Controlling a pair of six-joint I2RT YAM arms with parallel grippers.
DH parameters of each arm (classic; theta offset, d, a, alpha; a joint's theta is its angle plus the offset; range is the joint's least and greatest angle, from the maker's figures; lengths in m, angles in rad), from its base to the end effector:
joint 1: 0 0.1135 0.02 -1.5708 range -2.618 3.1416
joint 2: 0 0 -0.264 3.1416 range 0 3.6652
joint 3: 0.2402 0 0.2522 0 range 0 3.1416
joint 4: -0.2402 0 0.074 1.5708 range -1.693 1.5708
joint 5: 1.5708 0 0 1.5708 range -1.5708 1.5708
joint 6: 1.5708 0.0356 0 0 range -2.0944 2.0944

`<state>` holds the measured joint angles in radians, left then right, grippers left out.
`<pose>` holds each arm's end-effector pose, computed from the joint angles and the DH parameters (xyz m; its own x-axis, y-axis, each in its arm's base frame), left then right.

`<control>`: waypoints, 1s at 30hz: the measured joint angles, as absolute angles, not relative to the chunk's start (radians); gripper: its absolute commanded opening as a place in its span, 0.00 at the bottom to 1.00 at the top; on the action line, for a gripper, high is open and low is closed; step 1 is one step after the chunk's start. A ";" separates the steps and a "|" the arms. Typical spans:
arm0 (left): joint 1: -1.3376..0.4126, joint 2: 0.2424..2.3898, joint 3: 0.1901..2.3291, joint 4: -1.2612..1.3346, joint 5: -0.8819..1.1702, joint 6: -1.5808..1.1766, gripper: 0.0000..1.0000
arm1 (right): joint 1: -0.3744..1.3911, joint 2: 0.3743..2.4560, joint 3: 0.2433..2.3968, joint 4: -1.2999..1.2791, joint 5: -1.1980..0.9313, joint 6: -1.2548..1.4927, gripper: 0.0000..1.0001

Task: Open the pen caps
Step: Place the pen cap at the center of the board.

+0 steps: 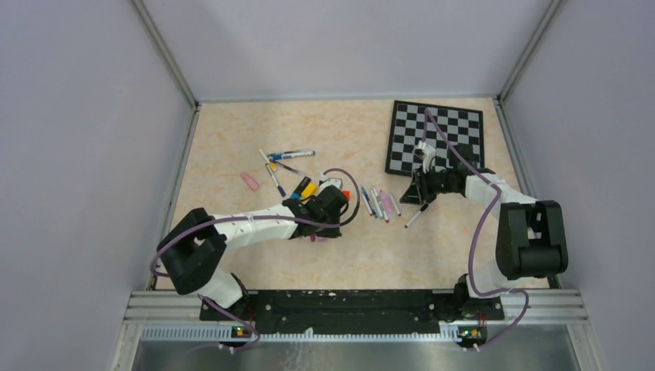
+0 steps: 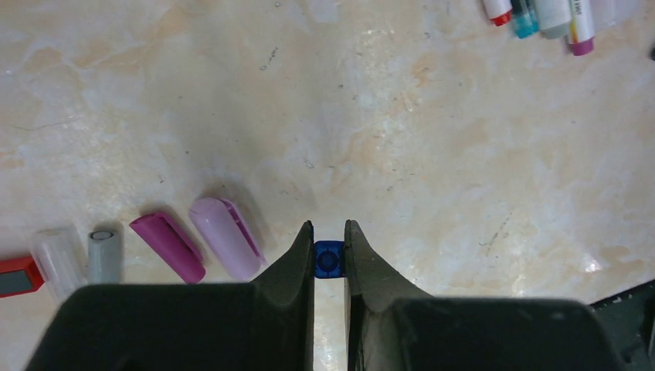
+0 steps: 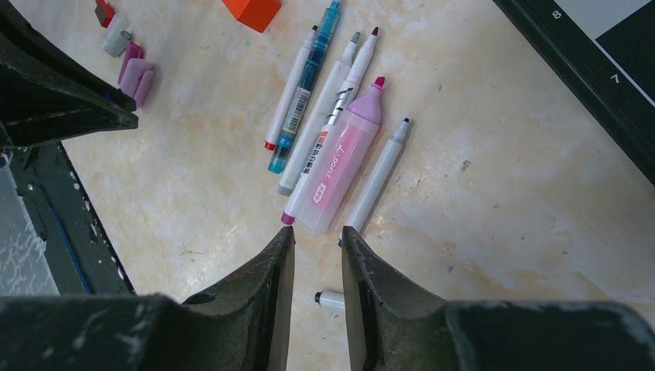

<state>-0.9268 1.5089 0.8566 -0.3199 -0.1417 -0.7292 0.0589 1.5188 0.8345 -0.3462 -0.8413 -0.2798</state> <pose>0.1819 -0.2339 0.1857 -0.8655 0.0542 -0.4979 0.2243 0.9309 -0.2884 0.2822 0.0432 0.1850 -0.7062 -0.2260 -0.6709 -0.6420 0.6038 0.4724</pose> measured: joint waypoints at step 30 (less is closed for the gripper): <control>-0.927 1.596 0.915 -0.430 -0.218 -0.731 0.32 | 0.041 1.506 0.834 -0.353 -0.878 -0.288 0.28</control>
<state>-0.9268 1.5955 0.9150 -0.4305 -0.2184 -0.7307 0.0406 1.5059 0.8345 -0.3534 -0.8783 -0.2878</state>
